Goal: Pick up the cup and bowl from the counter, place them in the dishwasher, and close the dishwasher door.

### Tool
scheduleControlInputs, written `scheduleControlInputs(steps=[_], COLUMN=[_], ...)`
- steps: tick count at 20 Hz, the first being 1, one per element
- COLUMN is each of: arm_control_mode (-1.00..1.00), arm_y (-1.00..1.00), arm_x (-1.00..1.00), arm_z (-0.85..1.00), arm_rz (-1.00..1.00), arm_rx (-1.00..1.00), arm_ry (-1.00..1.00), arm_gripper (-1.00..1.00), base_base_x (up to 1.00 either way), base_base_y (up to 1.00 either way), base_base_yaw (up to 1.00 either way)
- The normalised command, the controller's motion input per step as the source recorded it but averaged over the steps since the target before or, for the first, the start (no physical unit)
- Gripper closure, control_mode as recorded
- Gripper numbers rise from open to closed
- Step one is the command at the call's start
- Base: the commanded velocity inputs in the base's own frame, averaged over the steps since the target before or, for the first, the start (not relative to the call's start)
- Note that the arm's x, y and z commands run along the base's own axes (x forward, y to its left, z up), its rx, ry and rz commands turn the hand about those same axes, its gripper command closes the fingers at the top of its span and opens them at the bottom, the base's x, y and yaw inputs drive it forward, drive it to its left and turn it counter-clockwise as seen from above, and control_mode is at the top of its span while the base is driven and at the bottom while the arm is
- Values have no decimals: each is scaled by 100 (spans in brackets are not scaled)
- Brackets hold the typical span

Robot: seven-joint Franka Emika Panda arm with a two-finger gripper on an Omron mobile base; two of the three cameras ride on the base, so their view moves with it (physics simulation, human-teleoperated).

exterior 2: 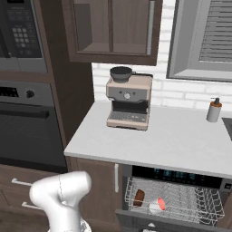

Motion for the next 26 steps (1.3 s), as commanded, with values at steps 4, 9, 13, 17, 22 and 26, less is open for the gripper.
scheduleControlInputs(steps=[4, 9, 13, 17, 22, 26], arm_control_mode=[-100, -100, -100, -100, -100, -100], arm_y=[-10, -18, -44, -49, -18, 0], arm_x=[100, 100, 100, 100, 100, 100], arm_z=[0, 0, 0, 0, 0, -9], arm_rz=[-2, -7, -4, -2, -6, -11], arm_rx=[19, 22, 25, 26, 19, 14], arm_ry=[-39, -28, -5, 0, -1, -7], arm_gripper=[-100, -100, -100, -100, -100, -100], base_base_x=[0, 0, 0, 0, 0, 0], base_base_y=[0, 0, 0, 0, 0, 0], base_base_yaw=[0, 0, 0, 0, 0, 0])
